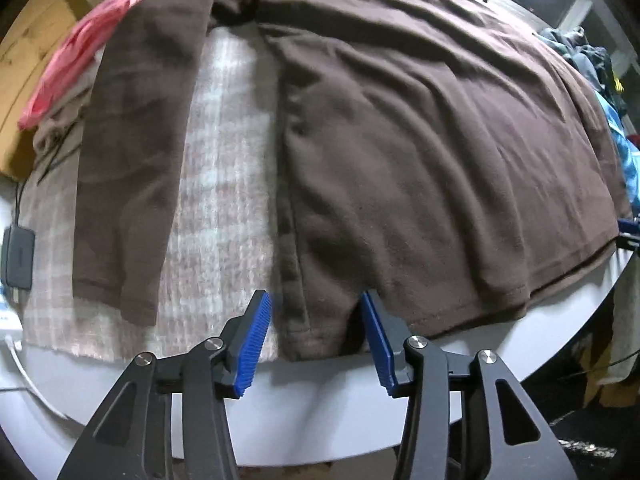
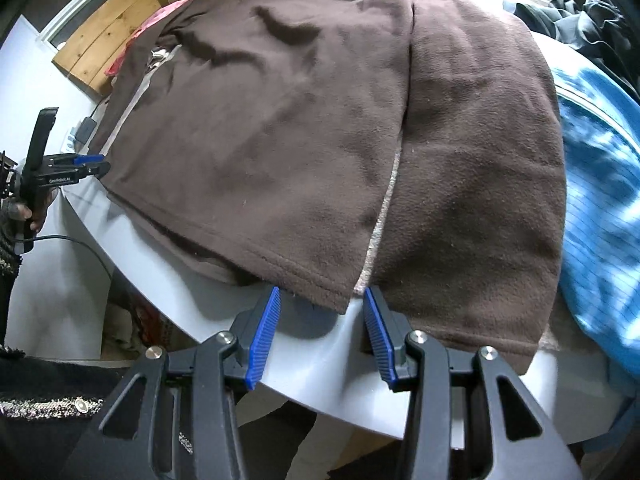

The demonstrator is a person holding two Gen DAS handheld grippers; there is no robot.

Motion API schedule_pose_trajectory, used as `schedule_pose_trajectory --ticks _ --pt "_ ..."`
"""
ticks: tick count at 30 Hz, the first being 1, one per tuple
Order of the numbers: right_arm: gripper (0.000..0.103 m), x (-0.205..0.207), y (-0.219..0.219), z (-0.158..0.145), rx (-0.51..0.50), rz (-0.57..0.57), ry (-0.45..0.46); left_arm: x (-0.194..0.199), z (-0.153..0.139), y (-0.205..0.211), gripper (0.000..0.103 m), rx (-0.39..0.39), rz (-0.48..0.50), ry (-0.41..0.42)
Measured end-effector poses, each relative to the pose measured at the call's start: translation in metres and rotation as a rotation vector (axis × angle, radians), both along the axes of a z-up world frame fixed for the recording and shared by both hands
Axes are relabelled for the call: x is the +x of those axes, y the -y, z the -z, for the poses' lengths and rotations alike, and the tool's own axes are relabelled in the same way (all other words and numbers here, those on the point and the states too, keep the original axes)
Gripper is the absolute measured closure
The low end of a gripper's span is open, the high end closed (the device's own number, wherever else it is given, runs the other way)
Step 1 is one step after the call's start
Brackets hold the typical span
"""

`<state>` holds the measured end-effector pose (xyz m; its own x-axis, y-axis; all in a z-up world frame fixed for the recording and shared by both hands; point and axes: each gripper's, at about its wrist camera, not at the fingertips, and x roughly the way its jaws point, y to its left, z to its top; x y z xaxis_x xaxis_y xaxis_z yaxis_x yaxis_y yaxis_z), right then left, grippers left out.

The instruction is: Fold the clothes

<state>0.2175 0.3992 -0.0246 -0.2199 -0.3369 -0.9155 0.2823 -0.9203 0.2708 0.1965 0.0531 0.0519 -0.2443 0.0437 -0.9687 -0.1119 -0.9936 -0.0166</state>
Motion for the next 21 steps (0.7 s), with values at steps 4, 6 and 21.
schedule_pose_trajectory --ticks 4,6,21 --pt "0.06 -0.001 -0.005 -0.003 -0.018 0.014 -0.001 0.001 -0.008 0.002 0.099 0.047 0.013 -0.03" --pt "0.06 -0.002 -0.007 -0.006 -0.03 0.019 -0.004 0.003 -0.021 0.011 0.099 0.101 -0.012 -0.057" --pt "0.06 0.008 -0.001 0.003 0.06 -0.065 -0.091 0.003 -0.066 0.041 0.099 0.213 -0.096 -0.118"
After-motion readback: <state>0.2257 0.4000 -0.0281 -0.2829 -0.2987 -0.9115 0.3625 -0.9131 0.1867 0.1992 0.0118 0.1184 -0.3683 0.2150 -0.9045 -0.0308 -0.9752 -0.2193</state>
